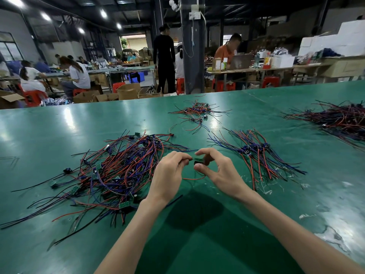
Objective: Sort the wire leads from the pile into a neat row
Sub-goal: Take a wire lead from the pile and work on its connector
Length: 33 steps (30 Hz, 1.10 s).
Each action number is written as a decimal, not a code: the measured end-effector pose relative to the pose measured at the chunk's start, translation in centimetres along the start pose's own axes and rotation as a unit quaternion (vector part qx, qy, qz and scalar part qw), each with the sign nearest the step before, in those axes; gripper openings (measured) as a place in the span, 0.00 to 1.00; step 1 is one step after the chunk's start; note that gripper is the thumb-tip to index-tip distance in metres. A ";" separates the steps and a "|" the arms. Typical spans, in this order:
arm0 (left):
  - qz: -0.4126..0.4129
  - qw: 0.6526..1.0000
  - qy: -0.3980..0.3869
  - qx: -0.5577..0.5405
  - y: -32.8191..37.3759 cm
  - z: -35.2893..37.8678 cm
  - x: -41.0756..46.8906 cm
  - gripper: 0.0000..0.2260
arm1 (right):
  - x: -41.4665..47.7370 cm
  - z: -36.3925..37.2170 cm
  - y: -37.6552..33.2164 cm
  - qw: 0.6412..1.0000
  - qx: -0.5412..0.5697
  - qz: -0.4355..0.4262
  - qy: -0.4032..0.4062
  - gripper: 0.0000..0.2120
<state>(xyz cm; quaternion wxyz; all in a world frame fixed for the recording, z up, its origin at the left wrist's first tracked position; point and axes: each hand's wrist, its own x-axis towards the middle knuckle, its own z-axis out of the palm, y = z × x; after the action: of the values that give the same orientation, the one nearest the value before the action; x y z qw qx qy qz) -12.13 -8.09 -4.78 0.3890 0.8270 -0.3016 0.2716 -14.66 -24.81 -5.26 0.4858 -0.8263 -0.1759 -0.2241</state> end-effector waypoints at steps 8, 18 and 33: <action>-0.019 0.996 0.082 0.019 -0.5 -0.6 0.3 0.07 | 0.5 -1.5 -0.3 0.937 0.307 0.140 -0.091 0.12; -0.130 0.979 -0.101 -0.116 0.2 0.9 0.0 0.10 | 1.3 -2.3 0.1 0.856 0.474 0.191 -0.076 0.16; -0.256 0.870 -0.205 -0.368 1.9 0.1 0.1 0.07 | 1.2 -1.7 0.8 0.877 0.400 0.265 -0.015 0.07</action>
<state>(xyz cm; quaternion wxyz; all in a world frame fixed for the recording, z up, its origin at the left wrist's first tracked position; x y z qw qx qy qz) -13.39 -9.22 -3.83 0.6507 0.7092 -0.2300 -0.1440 -13.56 -26.59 -4.45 0.8137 -0.5801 -0.0322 0.0150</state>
